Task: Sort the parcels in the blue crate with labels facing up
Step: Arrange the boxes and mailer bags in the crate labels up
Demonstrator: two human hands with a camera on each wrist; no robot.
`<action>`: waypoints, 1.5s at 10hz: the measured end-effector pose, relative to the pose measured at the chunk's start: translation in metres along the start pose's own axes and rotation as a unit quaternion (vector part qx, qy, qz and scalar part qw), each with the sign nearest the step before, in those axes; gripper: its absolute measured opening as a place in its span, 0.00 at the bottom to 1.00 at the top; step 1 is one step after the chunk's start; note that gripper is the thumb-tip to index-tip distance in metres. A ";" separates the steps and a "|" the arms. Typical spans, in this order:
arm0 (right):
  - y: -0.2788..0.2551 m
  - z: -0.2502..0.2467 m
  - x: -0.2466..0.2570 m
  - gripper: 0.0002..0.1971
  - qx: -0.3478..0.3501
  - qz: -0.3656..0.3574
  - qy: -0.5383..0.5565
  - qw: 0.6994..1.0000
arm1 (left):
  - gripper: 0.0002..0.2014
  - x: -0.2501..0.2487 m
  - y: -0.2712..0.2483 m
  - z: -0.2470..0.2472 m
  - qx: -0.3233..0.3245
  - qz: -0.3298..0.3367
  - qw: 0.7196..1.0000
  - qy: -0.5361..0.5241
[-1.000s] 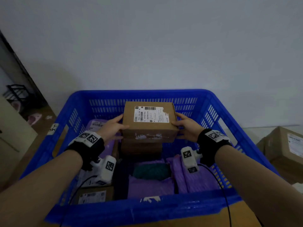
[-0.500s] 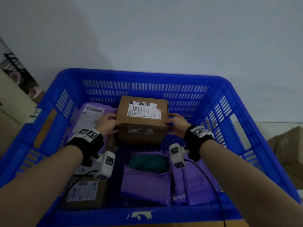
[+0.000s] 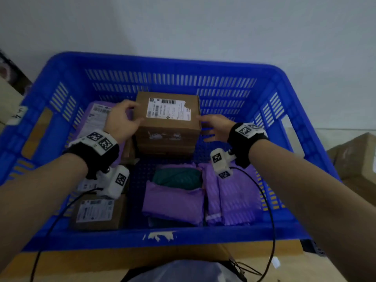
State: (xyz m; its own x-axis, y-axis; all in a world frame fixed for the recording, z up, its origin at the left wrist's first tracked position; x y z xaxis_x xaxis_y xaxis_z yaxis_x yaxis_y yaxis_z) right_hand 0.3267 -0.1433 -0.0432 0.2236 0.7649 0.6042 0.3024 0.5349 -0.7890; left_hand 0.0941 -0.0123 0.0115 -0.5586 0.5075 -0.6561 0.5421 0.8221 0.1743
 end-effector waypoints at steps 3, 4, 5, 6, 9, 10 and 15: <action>-0.013 -0.041 -0.041 0.21 -0.018 0.070 -0.209 0.975 | 0.10 -0.092 -0.013 0.066 0.182 0.167 0.964 -0.096; -0.018 -0.056 -0.054 0.18 -0.053 0.069 -0.311 0.947 | 0.12 -0.107 -0.026 0.114 0.296 0.161 0.936 -0.105; -0.021 -0.064 -0.063 0.19 -0.081 0.050 -0.385 0.918 | 0.14 -0.117 -0.041 0.161 0.402 0.156 0.900 -0.065; -0.014 -0.069 -0.075 0.20 -0.072 0.059 -0.440 0.893 | 0.14 -0.122 -0.050 0.199 0.455 0.149 0.877 -0.030; 0.013 -0.072 -0.097 0.21 -0.060 0.072 -0.591 0.801 | 0.23 -0.126 -0.054 0.254 0.449 0.077 0.889 -0.043; 0.015 -0.076 -0.094 0.19 -0.081 0.056 -0.572 0.814 | 0.17 -0.124 -0.056 0.260 0.461 0.074 0.884 -0.030; -0.060 -0.094 -0.019 0.15 -0.079 -0.029 -0.543 0.836 | 0.04 -0.169 -0.013 0.179 0.417 0.131 0.897 -0.070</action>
State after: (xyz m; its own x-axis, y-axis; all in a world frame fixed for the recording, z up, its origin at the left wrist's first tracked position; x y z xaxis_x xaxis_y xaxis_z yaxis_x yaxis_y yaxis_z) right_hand 0.3914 -0.2234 0.0035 -0.7421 0.6602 0.1159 0.4208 0.5934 -0.6862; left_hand 0.2942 -0.1553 -0.0114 -0.2908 0.5696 -0.7688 0.9568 0.1704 -0.2356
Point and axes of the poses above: each hand's wrist, its own y-axis towards the middle knuckle, its own z-axis out of the palm, x = y × z, the point moved 7 cm from there along y, towards the middle knuckle, and after that the axes turned 11 degrees about z, right-handed, at the moved point
